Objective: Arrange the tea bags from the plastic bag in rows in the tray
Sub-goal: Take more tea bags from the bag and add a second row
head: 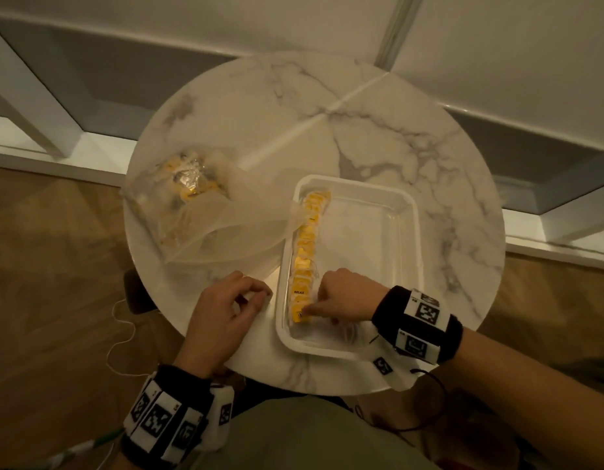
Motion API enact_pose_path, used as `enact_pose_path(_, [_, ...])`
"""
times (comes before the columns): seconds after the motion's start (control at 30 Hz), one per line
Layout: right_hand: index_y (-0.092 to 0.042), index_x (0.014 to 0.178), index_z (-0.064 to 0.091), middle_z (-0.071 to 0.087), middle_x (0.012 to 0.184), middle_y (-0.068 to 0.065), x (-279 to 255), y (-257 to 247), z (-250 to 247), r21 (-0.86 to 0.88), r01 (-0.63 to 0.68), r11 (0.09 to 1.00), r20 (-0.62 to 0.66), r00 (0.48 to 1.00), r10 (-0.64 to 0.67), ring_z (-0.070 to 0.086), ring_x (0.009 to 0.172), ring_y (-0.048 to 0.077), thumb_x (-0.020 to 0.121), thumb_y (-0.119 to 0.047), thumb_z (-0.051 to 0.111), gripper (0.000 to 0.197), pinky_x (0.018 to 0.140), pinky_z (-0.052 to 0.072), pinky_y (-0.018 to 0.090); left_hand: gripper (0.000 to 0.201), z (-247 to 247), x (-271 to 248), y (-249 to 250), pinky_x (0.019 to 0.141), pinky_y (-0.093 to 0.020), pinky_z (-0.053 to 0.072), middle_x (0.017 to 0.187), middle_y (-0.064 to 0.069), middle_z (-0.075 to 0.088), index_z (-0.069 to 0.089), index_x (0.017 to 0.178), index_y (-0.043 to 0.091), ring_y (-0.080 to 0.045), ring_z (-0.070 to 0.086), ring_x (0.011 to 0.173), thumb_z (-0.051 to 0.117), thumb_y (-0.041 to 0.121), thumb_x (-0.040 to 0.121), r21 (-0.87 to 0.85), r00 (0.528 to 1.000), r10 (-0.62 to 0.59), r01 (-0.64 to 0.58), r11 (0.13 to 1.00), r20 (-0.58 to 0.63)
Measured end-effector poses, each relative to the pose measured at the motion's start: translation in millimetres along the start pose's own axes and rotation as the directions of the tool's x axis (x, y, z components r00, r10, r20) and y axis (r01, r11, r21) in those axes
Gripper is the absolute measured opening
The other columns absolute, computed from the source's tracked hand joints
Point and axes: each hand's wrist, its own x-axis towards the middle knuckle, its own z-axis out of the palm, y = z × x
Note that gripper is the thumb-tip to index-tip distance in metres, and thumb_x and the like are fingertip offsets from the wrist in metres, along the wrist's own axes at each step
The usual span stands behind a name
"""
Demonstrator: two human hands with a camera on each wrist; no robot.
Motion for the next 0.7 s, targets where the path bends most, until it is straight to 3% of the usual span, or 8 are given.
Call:
enact_pose_path(0.1, [-0.015,0.083,0.069,0.073,0.071,0.003,-13.0,11.8,-15.7,0.234,0.178,0.956,-0.176,0.975,-0.138,0.066,0.055,0.013,0.092,-0.014,0.062,0.012,0.068,0.058,0.03,0.022,-3.2,12.7,19.4,0.065,-0.008,0.041,0.086,0.014,0.067,0.074,0.104,0.026,-0.001,0.061,0.073,0.061,0.032,0.088,-0.042,0.995,0.093,-0.091,0.995,0.024])
enact_pose_path(0.17, [-0.013,0.096,0.068,0.075,0.078,0.006,-19.9,18.5,-21.4,0.383,0.27,0.883,-0.303,0.94,-0.155,0.069,0.06,0.016,0.088,0.004,0.056,0.023,0.067,0.056,0.025,0.035,4.2,22.3,33.1,0.064,-0.011,0.044,0.095,0.018,0.068,0.067,0.122,0.031,-0.002,0.063,0.071,0.069,0.031,0.087,-0.088,0.991,0.1,-0.093,0.992,0.084])
enact_pose_path(0.23, [-0.008,0.107,0.067,0.076,0.089,0.01,-24.2,23.3,-24.2,0.558,0.33,0.761,-0.367,0.921,-0.13,0.071,0.069,0.019,0.088,0.008,0.053,0.028,0.064,0.052,0.021,0.048,13.9,33.2,45.0,0.06,-0.012,0.044,0.093,0.014,0.066,0.061,0.127,0.034,-0.008,0.063,0.065,0.077,0.026,0.083,-0.128,0.989,0.059,-0.042,0.991,0.132])
enact_pose_path(0.37, [-0.004,0.112,0.068,0.075,0.099,0.016,-32.3,31.5,-17.6,0.789,0.296,0.538,-0.312,0.948,-0.063,0.071,0.081,0.026,0.101,-0.016,0.05,0.025,0.067,0.048,0.027,0.024,29.2,56.0,61.1,0.058,-0.018,0.047,0.082,0.012,0.069,0.069,0.095,0.027,-0.013,0.064,0.065,0.081,0.021,0.076,-0.171,0.983,0.07,-0.041,0.984,0.17])
enact_pose_path(0.47, [-0.002,0.109,0.067,0.075,0.099,0.015,-37.5,39.2,-10.7,0.837,0.278,0.47,-0.274,0.958,-0.079,0.071,0.084,0.027,0.1,-0.018,0.052,0.023,0.067,0.046,0.026,0.025,34.1,71.3,62.0,0.06,-0.026,0.049,0.084,0.01,0.071,0.07,0.08,0.028,-0.016,0.067,0.071,0.078,0.004,0.077,-0.223,0.978,0.067,-0.022,0.975,0.197])
enact_pose_path(0.53, [-0.006,0.104,0.064,0.075,0.103,0.014,-37.9,44.0,-10.0,0.877,0.272,0.395,-0.267,0.961,-0.069,0.07,0.088,0.025,0.097,-0.017,0.057,0.014,0.068,0.046,0.026,0.028,35.2,79.9,63.5,0.062,-0.032,0.048,0.088,0.006,0.071,0.067,0.072,0.029,-0.016,0.067,0.078,0.072,0.002,0.075,-0.268,0.973,0.087,-0.027,0.963,0.213])
enact_pose_path(0.6, [-0.011,0.1,0.06,0.073,0.109,0.016,-34.5,48.6,-13.1,0.929,0.264,0.261,-0.253,0.965,-0.076,0.07,0.092,0.027,0.095,-0.016,0.059,0.007,0.066,0.049,0.024,0.023,36.6,87.7,68.8,0.063,-0.028,0.048,0.09,0.002,0.071,0.065,0.067,0.028,-0.019,0.067,0.083,0.068,0.006,0.074,-0.313,0.965,0.11,-0.031,0.949,0.239])
enact_pose_path(0.7, [-0.009,0.111,0.059,0.069,0.11,0.021,-27.0,55.7,-20.0,0.965,0.249,0.077,-0.239,0.964,-0.118,0.07,0.088,0.027,0.093,-0.017,0.062,0.02,0.065,0.052,0.025,0.029,39.9,97.6,75.9,0.063,-0.016,0.048,0.092,-0.002,0.07,0.065,0.066,0.019,-0.013,0.067,0.086,0.071,-0.007,0.075,-0.335,0.951,0.145,-0.047,0.941,0.273])
